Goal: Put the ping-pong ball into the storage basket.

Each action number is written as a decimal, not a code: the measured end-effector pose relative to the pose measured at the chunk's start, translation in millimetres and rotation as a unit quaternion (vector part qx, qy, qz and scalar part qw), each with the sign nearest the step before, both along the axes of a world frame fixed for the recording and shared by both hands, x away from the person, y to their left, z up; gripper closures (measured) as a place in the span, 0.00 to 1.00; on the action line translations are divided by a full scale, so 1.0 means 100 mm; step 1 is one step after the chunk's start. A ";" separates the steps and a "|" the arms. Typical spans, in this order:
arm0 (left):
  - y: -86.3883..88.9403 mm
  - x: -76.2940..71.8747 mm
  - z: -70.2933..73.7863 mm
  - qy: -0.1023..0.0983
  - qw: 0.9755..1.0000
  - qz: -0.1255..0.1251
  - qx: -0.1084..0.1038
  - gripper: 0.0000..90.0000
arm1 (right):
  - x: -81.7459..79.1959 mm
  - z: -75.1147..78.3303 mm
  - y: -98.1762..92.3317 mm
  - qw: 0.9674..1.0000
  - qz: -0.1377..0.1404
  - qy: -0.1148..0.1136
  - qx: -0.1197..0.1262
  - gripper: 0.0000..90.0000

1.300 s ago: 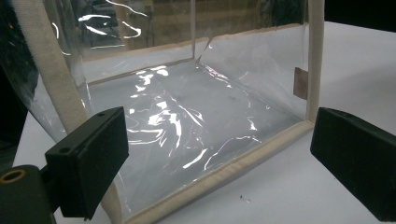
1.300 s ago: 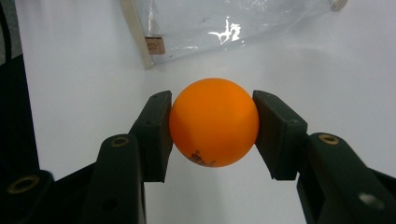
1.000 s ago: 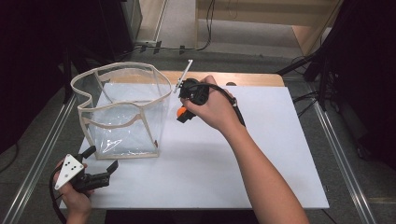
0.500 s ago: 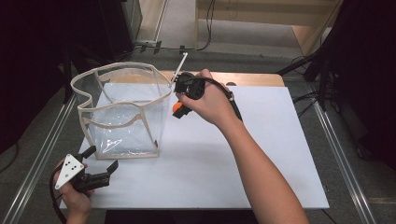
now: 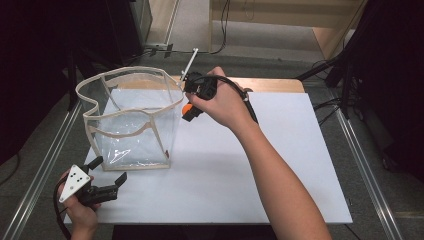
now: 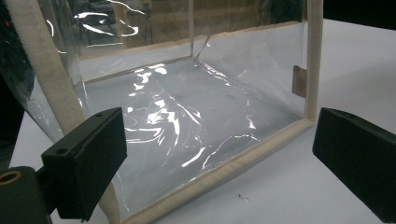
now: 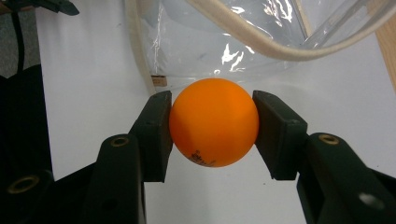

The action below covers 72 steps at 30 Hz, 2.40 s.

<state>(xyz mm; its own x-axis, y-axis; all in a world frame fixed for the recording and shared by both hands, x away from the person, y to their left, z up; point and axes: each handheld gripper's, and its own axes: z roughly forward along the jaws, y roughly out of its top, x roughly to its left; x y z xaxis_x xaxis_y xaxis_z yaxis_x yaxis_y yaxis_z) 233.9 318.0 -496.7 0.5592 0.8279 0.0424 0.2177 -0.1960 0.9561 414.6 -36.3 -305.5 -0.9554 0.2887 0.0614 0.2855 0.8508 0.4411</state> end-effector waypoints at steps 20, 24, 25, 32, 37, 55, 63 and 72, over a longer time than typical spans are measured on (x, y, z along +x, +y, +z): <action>0.00 0.00 0.00 0.001 1.000 -0.001 -0.002 0.04 | 0.09 0.17 0.10 1.000 0.008 -0.005 -0.002 0.54; 0.00 0.00 0.00 0.001 1.000 -0.002 -0.002 0.04 | 0.11 0.20 0.12 1.000 0.008 -0.005 -0.003 0.54; 0.00 0.00 0.00 0.001 1.000 -0.002 -0.002 0.04 | 0.11 0.21 0.13 1.000 0.008 -0.005 -0.003 0.54; 0.00 0.00 0.00 0.001 1.000 -0.002 -0.002 0.04 | 0.14 0.26 0.17 1.000 0.010 -0.007 -0.005 0.54; 0.01 0.00 0.00 0.001 1.000 -0.002 0.000 0.04 | 0.16 0.29 0.19 1.000 0.010 -0.010 -0.006 0.54; 0.01 0.00 0.01 0.002 1.000 -0.003 0.000 0.04 | 0.26 0.35 0.30 1.000 0.006 -0.017 -0.003 0.54; 0.01 0.00 0.00 0.002 1.000 -0.003 -0.003 0.04 | 0.31 0.35 0.38 1.000 0.002 -0.017 -0.005 0.54; 0.02 0.00 0.01 0.002 1.000 -0.002 -0.003 0.04 | 0.35 0.31 0.39 0.999 -0.011 -0.028 -0.015 0.50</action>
<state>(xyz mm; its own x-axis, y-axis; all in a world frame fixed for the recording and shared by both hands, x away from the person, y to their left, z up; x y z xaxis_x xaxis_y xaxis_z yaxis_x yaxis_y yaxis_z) 233.9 319.6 -496.0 0.5630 0.8257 0.0348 0.2214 -0.1913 0.9562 449.1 3.1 -274.4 -0.9504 0.3109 -0.0010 0.2802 0.8579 0.4307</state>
